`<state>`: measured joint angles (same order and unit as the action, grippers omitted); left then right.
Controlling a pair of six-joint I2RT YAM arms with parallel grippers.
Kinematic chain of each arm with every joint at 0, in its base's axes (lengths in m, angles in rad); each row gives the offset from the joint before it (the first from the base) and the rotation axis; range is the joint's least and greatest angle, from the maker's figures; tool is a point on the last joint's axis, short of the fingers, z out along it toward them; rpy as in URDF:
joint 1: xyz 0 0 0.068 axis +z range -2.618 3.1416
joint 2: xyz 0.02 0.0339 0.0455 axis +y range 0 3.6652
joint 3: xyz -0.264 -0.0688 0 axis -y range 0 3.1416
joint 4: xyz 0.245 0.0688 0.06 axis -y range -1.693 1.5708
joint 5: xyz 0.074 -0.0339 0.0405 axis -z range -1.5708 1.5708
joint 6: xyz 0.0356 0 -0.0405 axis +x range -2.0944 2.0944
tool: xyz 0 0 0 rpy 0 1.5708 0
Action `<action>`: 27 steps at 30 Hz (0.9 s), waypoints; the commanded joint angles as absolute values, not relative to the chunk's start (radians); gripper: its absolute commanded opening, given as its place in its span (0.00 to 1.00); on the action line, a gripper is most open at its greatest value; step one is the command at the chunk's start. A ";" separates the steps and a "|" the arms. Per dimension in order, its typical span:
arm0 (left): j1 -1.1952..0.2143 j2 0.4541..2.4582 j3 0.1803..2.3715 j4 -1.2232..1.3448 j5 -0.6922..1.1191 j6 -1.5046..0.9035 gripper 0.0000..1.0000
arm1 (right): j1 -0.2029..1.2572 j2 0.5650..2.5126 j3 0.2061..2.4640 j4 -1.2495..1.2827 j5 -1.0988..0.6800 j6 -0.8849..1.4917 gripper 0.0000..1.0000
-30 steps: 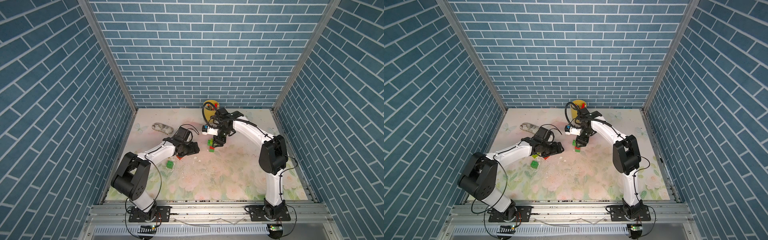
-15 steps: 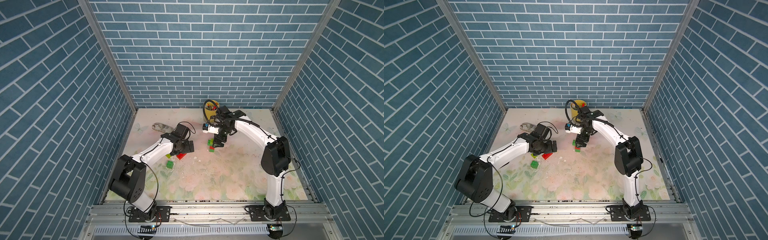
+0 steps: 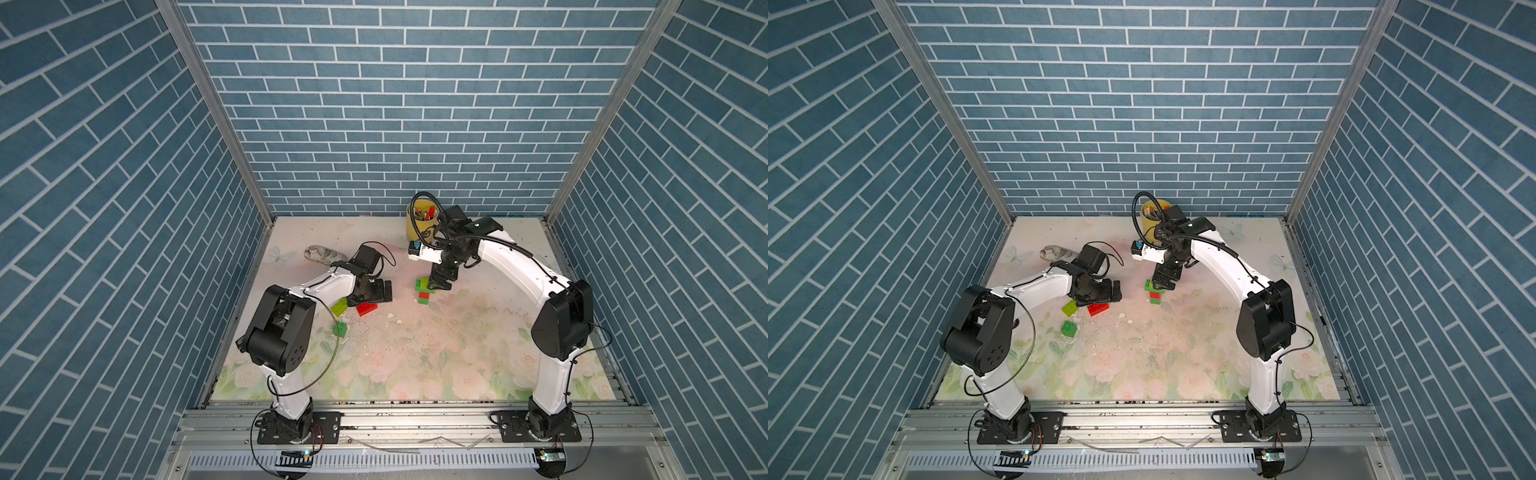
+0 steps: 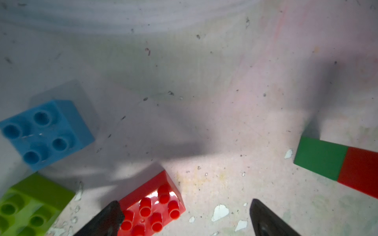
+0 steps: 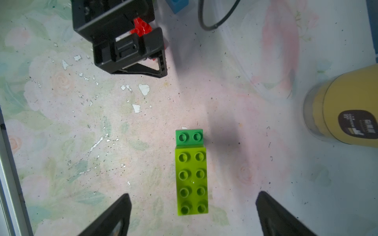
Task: Assemble a spoon with lego
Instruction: Assemble the lego brick with the lego brick, then move the lego brick at the center of the board.
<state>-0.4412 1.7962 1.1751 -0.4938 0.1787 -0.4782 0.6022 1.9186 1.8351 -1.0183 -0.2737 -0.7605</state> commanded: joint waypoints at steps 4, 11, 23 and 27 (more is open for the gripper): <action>-0.511 1.812 1.174 -0.491 0.314 -0.423 0.99 | 0.607 1.886 1.870 -1.053 -0.267 -0.779 0.96; -0.530 1.678 1.113 -0.450 0.274 -0.424 0.99 | 0.628 1.887 1.890 -1.045 -0.261 -0.809 0.95; -0.100 1.338 1.006 -0.688 0.266 -0.409 0.99 | 0.750 1.895 1.811 -0.899 -0.316 -0.830 0.91; 0.086 1.233 0.922 -0.688 0.296 -0.396 0.99 | 0.798 1.950 1.784 -0.831 -0.374 -0.812 0.88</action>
